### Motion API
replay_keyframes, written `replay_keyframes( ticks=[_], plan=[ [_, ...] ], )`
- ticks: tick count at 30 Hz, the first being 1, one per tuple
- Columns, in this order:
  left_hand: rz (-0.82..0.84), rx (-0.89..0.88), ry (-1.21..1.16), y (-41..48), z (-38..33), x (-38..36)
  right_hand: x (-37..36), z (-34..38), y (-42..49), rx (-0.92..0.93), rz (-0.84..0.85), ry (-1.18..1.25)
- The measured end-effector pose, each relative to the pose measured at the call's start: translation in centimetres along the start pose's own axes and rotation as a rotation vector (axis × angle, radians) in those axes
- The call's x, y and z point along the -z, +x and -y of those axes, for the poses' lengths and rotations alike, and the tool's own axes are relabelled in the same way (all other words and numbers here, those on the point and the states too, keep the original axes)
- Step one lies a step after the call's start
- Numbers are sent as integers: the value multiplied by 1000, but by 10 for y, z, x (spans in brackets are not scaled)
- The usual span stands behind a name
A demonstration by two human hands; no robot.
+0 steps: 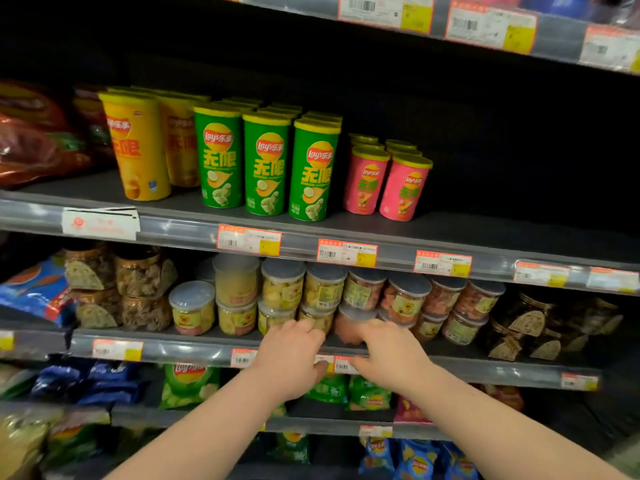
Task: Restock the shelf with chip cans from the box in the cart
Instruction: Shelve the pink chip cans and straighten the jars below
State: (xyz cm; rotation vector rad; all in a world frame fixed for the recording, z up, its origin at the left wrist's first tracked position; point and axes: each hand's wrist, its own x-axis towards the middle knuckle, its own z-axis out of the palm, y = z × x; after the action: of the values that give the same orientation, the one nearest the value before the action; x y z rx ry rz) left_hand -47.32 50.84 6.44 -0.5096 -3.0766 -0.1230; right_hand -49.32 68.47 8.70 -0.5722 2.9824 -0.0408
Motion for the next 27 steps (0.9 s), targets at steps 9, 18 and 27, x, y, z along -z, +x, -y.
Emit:
replay_keyframes(
  ticks=[9, 18, 27],
  plan=[
    [101, 148, -19, -46, -23, -25, -28, 3, -25, 103, 125, -28],
    [256, 343, -20, -117, -74, -53, -62, -1, -84, 244, 233, 8],
    [358, 604, -62, -223, -92, -71, -101, 51, -131, 451, 320, 14]
  ],
)
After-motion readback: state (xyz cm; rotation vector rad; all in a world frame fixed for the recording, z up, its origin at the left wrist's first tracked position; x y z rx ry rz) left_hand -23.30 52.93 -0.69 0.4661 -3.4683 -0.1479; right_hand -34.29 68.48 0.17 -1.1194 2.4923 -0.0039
